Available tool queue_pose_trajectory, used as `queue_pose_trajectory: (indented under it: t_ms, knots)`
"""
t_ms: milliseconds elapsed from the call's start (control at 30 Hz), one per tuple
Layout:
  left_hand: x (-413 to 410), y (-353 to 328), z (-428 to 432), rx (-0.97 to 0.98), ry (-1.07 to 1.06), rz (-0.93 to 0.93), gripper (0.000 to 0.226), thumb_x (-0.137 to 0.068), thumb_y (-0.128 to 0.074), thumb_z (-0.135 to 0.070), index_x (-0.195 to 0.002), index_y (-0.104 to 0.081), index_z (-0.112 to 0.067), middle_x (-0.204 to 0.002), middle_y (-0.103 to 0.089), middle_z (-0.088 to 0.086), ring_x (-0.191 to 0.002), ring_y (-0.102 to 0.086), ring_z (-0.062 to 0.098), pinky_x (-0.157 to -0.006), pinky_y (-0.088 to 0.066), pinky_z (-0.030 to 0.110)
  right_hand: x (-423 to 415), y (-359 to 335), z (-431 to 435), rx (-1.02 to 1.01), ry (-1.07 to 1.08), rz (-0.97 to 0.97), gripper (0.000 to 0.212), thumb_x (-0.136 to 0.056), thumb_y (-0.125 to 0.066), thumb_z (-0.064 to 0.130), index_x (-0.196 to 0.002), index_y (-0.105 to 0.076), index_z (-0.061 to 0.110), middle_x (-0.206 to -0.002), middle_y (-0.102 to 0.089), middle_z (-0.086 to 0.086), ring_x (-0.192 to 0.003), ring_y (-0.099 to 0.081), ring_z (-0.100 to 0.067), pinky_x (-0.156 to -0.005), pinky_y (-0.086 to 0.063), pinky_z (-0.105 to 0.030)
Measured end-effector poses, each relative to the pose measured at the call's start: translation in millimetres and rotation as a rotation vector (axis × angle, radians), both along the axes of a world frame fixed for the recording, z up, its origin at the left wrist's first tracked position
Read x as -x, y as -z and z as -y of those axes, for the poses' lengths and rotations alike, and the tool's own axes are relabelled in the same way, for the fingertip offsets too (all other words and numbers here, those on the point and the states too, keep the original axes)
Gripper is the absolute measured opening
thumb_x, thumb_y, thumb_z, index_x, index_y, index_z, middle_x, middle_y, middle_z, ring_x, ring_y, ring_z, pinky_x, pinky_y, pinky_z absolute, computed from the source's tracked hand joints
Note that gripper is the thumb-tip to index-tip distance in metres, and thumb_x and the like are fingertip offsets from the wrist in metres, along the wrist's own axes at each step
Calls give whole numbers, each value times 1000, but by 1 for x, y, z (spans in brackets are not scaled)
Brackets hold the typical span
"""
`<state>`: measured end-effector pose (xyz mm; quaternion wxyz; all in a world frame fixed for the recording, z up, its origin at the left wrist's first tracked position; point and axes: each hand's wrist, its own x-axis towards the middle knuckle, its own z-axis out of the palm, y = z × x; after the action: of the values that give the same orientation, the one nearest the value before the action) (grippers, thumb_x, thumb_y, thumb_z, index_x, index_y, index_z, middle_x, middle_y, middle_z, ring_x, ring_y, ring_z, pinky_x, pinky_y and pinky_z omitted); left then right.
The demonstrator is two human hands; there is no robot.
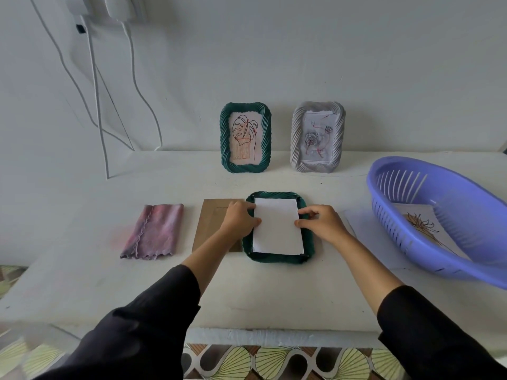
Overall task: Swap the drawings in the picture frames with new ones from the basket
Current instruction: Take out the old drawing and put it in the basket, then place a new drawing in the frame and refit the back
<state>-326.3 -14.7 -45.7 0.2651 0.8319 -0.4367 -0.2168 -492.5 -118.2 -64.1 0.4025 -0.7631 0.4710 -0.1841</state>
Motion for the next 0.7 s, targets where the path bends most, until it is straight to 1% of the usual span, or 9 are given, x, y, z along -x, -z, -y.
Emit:
queue_pose_trajectory:
  t_ms: [233, 267, 333, 367, 433, 467, 533, 600, 700]
  knots:
    - [1, 1, 0, -3, -13, -40, 47, -88, -61, -17, -133, -51, -8, -135, -50, 13, -128, -41, 29, -109, -37, 40, 0, 3, 2, -23, 0, 40, 39, -74, -74, 20, -112, -67, 13, -107, -65, -4, -98, -53, -14, -84, -39, -26]
    - [1, 1, 0, 5, -15, -39, 45, -88, -61, -17, -132, -52, -8, -135, -50, 12, -127, -42, 29, -108, -37, 37, 1, 2, 2, -30, 0, 50, 39, -75, -73, 19, -113, -66, 13, -105, -63, -4, -98, -53, -14, -84, -38, -25]
    - [3, -2, -3, 46, -46, -16, 39, -90, -58, -17, -128, -55, -7, -131, -52, 11, -122, -46, 29, -99, -39, 28, 1, 1, 2, -43, -5, 74, 41, -76, -73, 17, -116, -65, 12, -98, -58, -2, -95, -51, -14, -83, -37, -24]
    - [3, -3, -5, 74, -94, -4, 37, -91, -56, -17, -127, -56, -8, -131, -51, 12, -120, -47, 30, -97, -40, 28, 2, 1, 2, -42, -11, 83, 41, -76, -73, 16, -116, -64, 13, -95, -56, -1, -93, -50, -14, -82, -36, -24]
    - [-3, -5, -9, 84, -234, 37, 40, -91, -49, -17, -131, -50, -12, -135, -43, 15, -123, -43, 33, -101, -41, 36, 3, 2, 3, -38, -33, 83, 41, -76, -73, 15, -116, -65, 14, -93, -54, -1, -91, -50, -15, -81, -35, -23]
    - [-6, -6, -13, 39, -291, 88, 44, -91, -46, -17, -135, -45, -12, -136, -39, 16, -126, -38, 34, -102, -38, 39, 4, 3, 3, -38, -48, 77, 41, -76, -73, 16, -116, -65, 15, -96, -54, -1, -94, -50, -15, -82, -35, -23]
    - [-15, -7, -19, -144, -326, 189, 49, -92, -42, -23, -138, -35, -8, -138, -34, 20, -128, -33, 37, -103, -35, 42, 5, 3, 3, -36, -75, 58, 41, -76, -73, 16, -116, -65, 17, -103, -56, -2, -99, -50, -14, -85, -37, -25]
    - [-21, -6, -23, -313, -320, 208, 53, -94, -42, -29, -139, -27, -5, -139, -32, 22, -129, -32, 38, -105, -34, 43, 5, 4, 4, -24, -87, 40, 40, -76, -73, 17, -115, -65, 19, -107, -55, -2, -101, -50, -14, -88, -38, -28]
    - [-25, -3, -23, -408, -267, 200, 60, -92, -47, -29, -141, -22, -6, -141, -33, 23, -127, -33, 39, -103, -35, 43, 4, 5, 4, -17, -90, 25, 39, -75, -73, 20, -114, -66, 21, -108, -55, -1, -102, -50, -14, -91, -40, -30]
